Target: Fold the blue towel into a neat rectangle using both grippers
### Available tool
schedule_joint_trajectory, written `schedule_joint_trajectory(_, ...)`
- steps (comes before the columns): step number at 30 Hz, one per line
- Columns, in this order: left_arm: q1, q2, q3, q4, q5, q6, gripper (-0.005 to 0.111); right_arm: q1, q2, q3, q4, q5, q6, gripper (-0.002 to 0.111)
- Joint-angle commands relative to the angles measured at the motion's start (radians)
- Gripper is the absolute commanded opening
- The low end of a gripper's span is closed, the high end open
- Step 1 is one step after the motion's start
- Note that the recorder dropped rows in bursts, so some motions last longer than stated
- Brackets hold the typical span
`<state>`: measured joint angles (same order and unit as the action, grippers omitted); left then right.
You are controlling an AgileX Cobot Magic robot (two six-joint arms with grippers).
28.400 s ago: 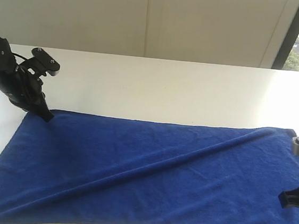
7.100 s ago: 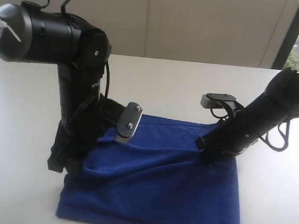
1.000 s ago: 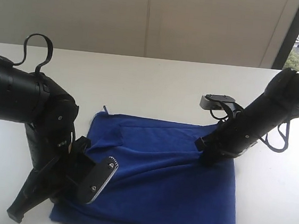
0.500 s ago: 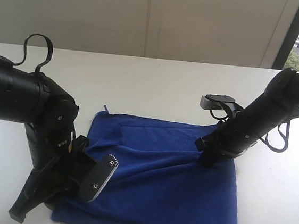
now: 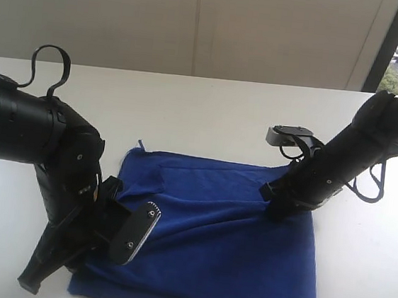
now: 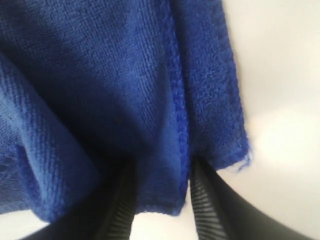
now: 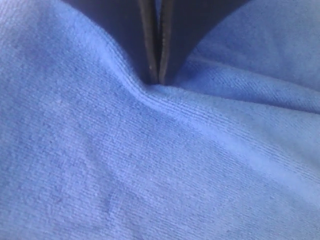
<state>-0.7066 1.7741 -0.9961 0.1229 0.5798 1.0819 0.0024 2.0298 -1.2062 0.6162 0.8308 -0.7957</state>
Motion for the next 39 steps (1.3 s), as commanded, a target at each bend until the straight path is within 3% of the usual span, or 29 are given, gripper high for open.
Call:
schedule_joint_trajectory(1,-0.003,-0.007,0.006,-0.008,0.012,-0.01,0.034,-0.002,0.009,-0.001,-0.022,0.002,-0.008,0.0)
schedule_joint_trajectory(10,-0.003,-0.007,0.006,-0.008,0.016,-0.01,0.01,-0.002,0.009,-0.001,-0.02,-0.004,-0.008,0.0)
schedule_joint_trajectory(15,-0.003,-0.007,0.006,-0.01,0.03,-0.01,0.01,-0.002,0.001,-0.02,-0.001,0.015,-0.008,0.003)
schedule_joint_trajectory(17,-0.003,-0.007,0.006,-0.01,0.044,-0.01,0.014,-0.002,-0.013,-0.03,0.001,0.035,-0.008,0.009)
schedule_joint_trajectory(23,-0.003,-0.007,0.006,-0.03,0.081,-0.016,0.046,-0.002,-0.08,-0.031,0.001,0.036,-0.008,0.027)
schedule_joint_trajectory(27,-0.003,-0.007,0.006,-0.044,0.093,-0.041,0.058,-0.002,-0.125,-0.031,0.009,0.036,-0.015,0.029)
schedule_joint_trajectory(39,-0.003,-0.153,0.006,-0.036,0.153,-0.257,0.058,-0.002,-0.197,-0.031,0.127,0.065,-0.096,0.029)
